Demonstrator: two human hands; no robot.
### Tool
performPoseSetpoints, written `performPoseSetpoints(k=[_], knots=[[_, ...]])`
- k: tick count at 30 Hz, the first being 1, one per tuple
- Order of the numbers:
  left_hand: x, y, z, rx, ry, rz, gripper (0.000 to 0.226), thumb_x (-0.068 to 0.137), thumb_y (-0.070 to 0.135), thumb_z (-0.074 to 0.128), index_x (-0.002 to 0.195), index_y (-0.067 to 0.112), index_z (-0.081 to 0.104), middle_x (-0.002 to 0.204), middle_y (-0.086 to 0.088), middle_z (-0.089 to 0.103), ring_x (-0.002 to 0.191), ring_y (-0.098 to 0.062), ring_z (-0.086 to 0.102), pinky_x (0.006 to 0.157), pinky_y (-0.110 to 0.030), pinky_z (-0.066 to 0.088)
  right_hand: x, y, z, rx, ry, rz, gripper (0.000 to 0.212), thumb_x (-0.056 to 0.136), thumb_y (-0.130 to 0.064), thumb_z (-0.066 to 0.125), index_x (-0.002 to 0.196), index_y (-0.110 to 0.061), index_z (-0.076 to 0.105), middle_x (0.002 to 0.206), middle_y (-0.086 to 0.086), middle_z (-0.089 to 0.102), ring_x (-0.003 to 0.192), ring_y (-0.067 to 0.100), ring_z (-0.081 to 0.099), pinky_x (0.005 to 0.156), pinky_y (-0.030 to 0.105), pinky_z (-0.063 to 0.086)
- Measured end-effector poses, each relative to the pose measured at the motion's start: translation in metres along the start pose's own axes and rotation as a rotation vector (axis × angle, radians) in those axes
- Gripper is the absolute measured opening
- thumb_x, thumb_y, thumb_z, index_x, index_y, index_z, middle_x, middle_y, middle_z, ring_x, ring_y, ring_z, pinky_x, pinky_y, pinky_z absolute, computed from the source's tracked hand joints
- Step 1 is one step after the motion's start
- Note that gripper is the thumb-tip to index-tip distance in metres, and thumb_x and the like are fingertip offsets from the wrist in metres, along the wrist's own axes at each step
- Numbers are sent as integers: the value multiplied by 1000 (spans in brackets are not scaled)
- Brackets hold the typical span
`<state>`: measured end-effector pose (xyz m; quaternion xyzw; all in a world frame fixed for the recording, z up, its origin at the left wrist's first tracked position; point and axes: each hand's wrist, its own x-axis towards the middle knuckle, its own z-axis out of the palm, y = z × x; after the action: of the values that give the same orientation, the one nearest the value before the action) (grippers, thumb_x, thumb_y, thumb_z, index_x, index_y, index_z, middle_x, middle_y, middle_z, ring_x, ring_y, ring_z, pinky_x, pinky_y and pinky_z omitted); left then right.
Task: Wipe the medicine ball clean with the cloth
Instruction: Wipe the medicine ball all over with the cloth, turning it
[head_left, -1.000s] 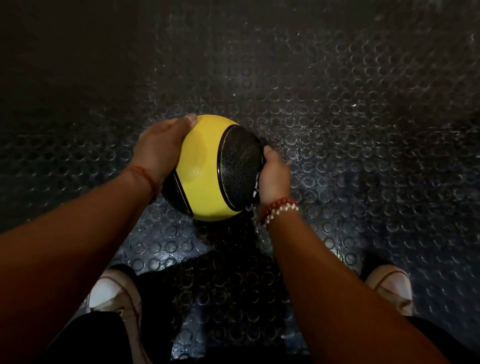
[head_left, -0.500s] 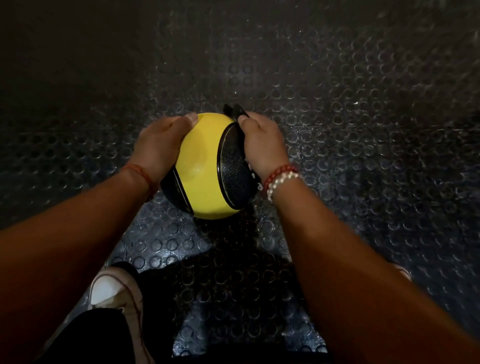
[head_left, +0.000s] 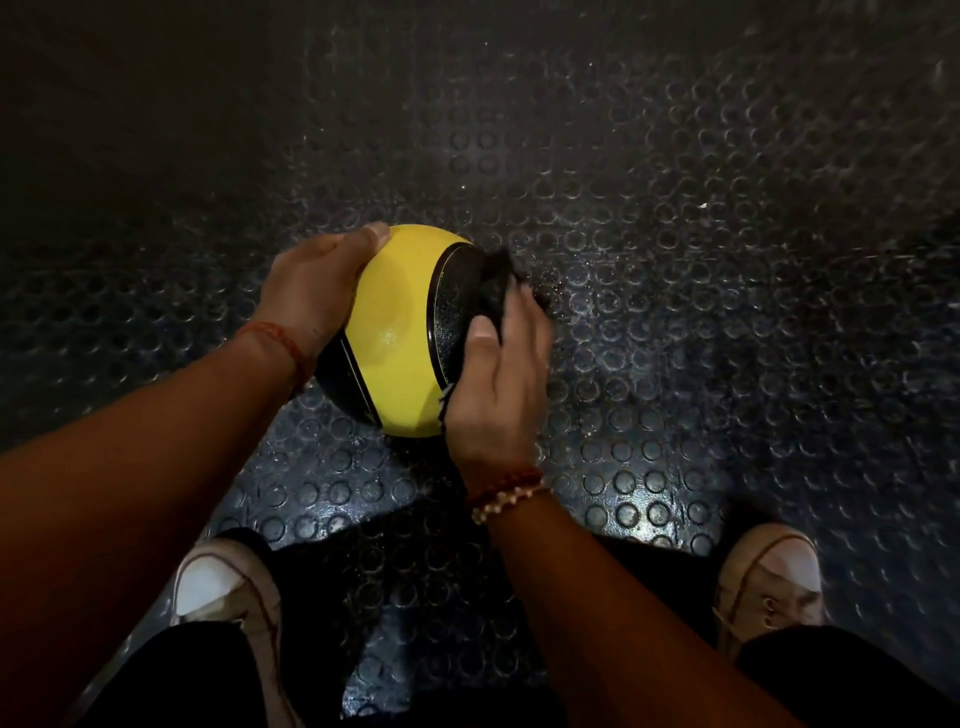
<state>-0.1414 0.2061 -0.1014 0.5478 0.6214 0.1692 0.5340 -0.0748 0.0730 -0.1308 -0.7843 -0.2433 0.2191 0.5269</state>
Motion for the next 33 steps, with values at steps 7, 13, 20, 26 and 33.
performPoseSetpoints(k=[7,13,20,26,33], knots=[[-5,-1,-3,45,-49,74,28,93,45,62,83,20,66,89,-1,62,82,-16,56,80,-33,47,80,-17,-6,-109,-239,14,31,96,-30,42,108,-18,68,107,-1,62,100,16,57,93,39,46],[-4,-1,-3,32,-39,44,25,86,51,65,80,27,71,94,2,70,91,-19,64,93,-43,52,87,16,-12,255,-208,647,30,93,-33,47,95,-12,69,107,7,68,103,25,61,99,45,46],[2,2,3,66,-29,29,27,88,52,64,82,27,71,86,11,68,84,-11,62,76,-28,47,0,18,1,307,92,441,56,94,-45,36,141,-15,40,144,6,42,124,6,40,108,28,32],[6,3,8,200,-65,112,29,93,52,57,86,26,67,90,4,65,88,-14,58,87,-36,49,15,-16,-3,-168,23,-143,52,92,-39,33,134,-16,52,142,5,46,134,24,39,107,46,35],[8,-1,7,287,-121,236,22,97,48,52,96,28,61,95,2,53,67,4,46,57,-3,35,107,-24,-9,-109,-333,207,29,95,-29,45,83,-17,69,95,3,67,90,20,59,82,31,45]])
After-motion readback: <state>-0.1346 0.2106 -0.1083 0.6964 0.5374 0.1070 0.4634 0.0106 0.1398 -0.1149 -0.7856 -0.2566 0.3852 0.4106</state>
